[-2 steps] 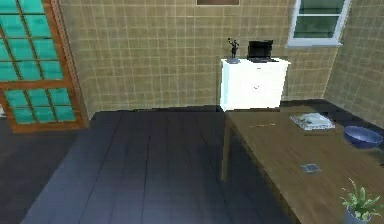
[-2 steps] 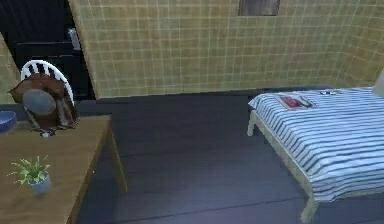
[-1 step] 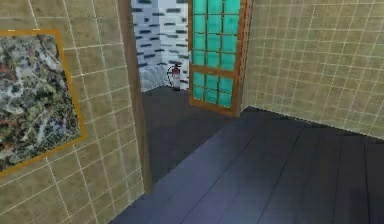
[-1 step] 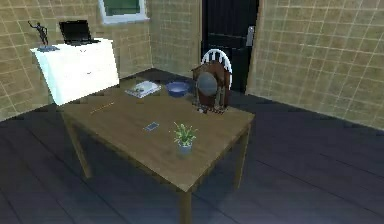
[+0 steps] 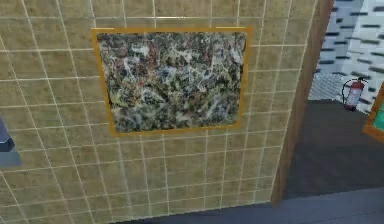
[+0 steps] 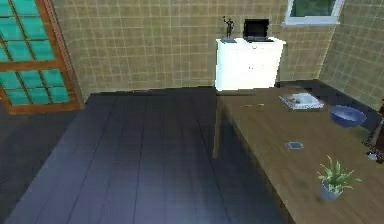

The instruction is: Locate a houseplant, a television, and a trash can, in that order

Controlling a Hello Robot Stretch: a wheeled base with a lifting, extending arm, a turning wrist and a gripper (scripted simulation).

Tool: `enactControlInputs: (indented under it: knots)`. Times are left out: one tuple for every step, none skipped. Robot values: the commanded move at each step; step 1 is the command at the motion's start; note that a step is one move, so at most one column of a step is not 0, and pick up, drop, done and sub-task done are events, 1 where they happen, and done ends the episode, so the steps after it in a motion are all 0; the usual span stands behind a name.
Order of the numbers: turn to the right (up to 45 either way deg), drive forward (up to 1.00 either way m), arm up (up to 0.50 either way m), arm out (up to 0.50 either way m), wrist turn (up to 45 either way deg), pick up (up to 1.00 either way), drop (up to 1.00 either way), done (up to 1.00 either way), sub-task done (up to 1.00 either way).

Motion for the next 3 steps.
enactControlInputs:
  knots:
    - [-42.0,0.0,0.0,0.0,0.0,0.0,0.0,0.0,0.0]
    - [0.0,0.5,0.0,0.0,0.0,0.0,0.0,0.0,0.0]
    - [-24.0,0.0,0.0,0.0,0.0,0.0,0.0,0.0,0.0]
